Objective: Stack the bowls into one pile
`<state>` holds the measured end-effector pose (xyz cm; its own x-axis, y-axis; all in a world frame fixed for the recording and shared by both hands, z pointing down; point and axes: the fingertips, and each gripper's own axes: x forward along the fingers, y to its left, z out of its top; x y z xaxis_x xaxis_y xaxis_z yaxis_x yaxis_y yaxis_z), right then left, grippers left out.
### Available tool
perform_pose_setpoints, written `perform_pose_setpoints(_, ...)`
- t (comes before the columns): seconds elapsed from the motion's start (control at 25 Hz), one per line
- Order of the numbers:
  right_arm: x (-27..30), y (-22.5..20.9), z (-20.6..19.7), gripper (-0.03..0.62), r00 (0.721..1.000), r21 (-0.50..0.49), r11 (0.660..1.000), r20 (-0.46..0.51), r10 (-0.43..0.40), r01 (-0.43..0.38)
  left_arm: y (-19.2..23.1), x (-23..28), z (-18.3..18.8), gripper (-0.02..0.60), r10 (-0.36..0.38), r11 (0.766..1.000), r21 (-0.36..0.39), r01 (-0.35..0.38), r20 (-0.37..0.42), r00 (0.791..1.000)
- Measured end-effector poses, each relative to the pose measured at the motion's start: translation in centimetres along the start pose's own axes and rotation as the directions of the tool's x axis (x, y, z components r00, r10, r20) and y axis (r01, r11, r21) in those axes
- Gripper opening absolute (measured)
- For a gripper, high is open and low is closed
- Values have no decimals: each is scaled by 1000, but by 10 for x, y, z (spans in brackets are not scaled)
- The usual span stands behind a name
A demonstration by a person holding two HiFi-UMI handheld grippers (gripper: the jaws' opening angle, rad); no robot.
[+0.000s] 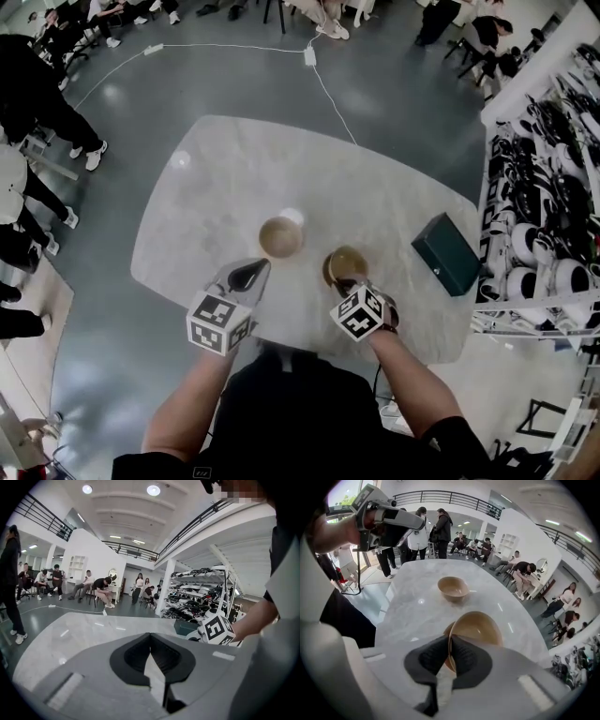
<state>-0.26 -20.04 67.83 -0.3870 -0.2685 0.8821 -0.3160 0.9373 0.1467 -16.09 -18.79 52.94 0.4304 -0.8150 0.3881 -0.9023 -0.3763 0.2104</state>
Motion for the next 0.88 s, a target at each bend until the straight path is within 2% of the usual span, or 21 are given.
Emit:
perform_pose_setpoints(0.36, 6, 2, 0, 20, 999, 36, 999, -4, 37, -37, 0, -3, 3, 11, 16, 1000, 5, -16, -12, 1000)
perform_pose_setpoints(0.44, 4, 5, 2, 61, 999, 51, 997, -3, 52, -52, -1, -5, 5, 10, 16, 1000, 5, -16, -9, 1000)
perform_pose_setpoints(0.52, 3, 7, 3, 71, 998, 64, 996, 4, 62, -62, -1, -8, 6, 10, 16, 1000, 7, -16, -2, 1000)
perform_pose_setpoints(0.88, -23, -4, 12, 71, 998, 116, 993, 60, 1, -8, -5, -18, 14, 11, 2, 1000, 23, -3, 23, 1000)
